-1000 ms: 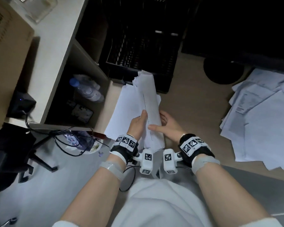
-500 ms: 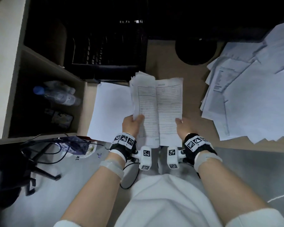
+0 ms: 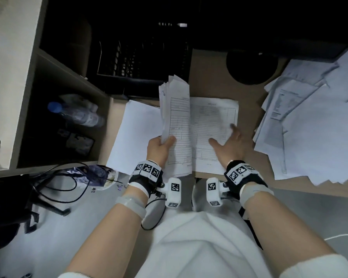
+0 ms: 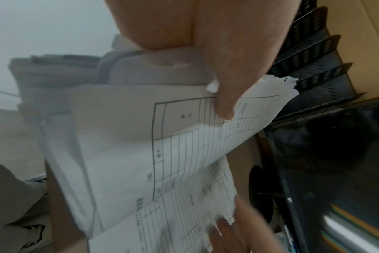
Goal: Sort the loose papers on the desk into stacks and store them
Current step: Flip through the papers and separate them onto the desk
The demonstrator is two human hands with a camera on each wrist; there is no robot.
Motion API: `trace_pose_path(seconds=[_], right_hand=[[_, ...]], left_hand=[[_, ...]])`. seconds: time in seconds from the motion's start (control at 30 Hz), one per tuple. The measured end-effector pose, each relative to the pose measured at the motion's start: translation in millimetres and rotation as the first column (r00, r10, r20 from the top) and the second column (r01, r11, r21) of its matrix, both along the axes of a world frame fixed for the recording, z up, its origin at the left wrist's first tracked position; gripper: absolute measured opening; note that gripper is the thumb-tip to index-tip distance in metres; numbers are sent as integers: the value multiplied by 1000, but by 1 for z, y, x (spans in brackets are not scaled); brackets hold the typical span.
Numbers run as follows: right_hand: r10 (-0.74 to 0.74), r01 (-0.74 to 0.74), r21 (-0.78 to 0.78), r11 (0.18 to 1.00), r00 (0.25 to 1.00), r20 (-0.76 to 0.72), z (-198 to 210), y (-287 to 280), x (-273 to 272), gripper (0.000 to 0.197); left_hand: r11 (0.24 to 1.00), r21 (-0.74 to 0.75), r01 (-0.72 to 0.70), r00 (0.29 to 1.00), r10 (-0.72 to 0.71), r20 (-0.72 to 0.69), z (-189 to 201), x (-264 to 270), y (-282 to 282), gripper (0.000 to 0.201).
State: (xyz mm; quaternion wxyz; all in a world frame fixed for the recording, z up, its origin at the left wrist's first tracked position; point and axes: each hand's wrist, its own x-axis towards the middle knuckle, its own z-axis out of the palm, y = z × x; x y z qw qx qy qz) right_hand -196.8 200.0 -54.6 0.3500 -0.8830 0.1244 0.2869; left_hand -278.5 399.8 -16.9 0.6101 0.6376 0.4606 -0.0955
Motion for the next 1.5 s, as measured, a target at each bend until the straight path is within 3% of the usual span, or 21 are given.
trace_pose_path(seconds=[0.07, 0.1, 0.17, 0.27, 0.37, 0.4, 0.53, 0.77, 0.87, 0.97, 1.17, 1.3, 1.4, 1.5], right_hand=[[44, 56, 381, 923, 968, -248, 18, 21, 1, 83], [88, 90, 479, 873, 937, -337, 25, 31, 1, 81], [150, 67, 556, 828, 930, -336, 36, 49, 1, 74], [126, 53, 618, 784, 962, -242, 41, 56, 6, 63], [87, 76, 646, 759, 972, -216, 42, 44, 10, 50], [70, 75, 643, 762, 978, -197, 45, 39, 10, 45], [-13, 101, 612, 784, 989, -146, 53, 23, 14, 32], [-39, 92, 478, 874, 992, -119, 55, -3, 19, 33], [-55, 137, 480, 866, 982, -180, 45, -12, 22, 57], [-62, 178, 498, 849, 969, -241, 5, -37, 29, 72], [-58, 217, 576, 789, 958, -281, 32, -58, 39, 32], [-32, 108, 567, 817, 989, -141, 31, -65, 41, 20], [27, 43, 593, 804, 994, -108, 41, -65, 40, 26], [184, -48, 630, 775, 971, -152, 53, -68, 42, 72]], left_hand=[[999, -39, 25, 999, -24, 39, 10, 6, 4, 17], [997, -69, 42, 997, -37, 73, 16, 9, 4, 19], [987, -117, 114, 985, -97, 141, 29, 13, 1, 23], [974, -148, 172, 969, -140, 201, 34, 20, -2, 25], [969, -94, 227, 959, -206, 197, 23, 30, -7, 67], [962, -110, 252, 957, -230, 177, 21, 33, -9, 71], [926, -331, 181, 963, -99, 249, 22, 38, -23, 22], [913, -395, 100, 974, -8, 228, 16, 35, -31, 25], [911, -397, 109, 978, -26, 209, 19, 36, -42, 22], [941, -328, 79, 980, -13, 200, 17, 35, -57, 25], [993, -113, -35, 972, 60, 227, 19, 28, -88, 19], [991, 7, -135, 969, 131, 208, 13, 20, -104, 14], [976, 112, -187, 968, 164, 190, 11, 17, -115, 13], [945, 257, -201, 968, 152, 198, 13, 15, -118, 12]])
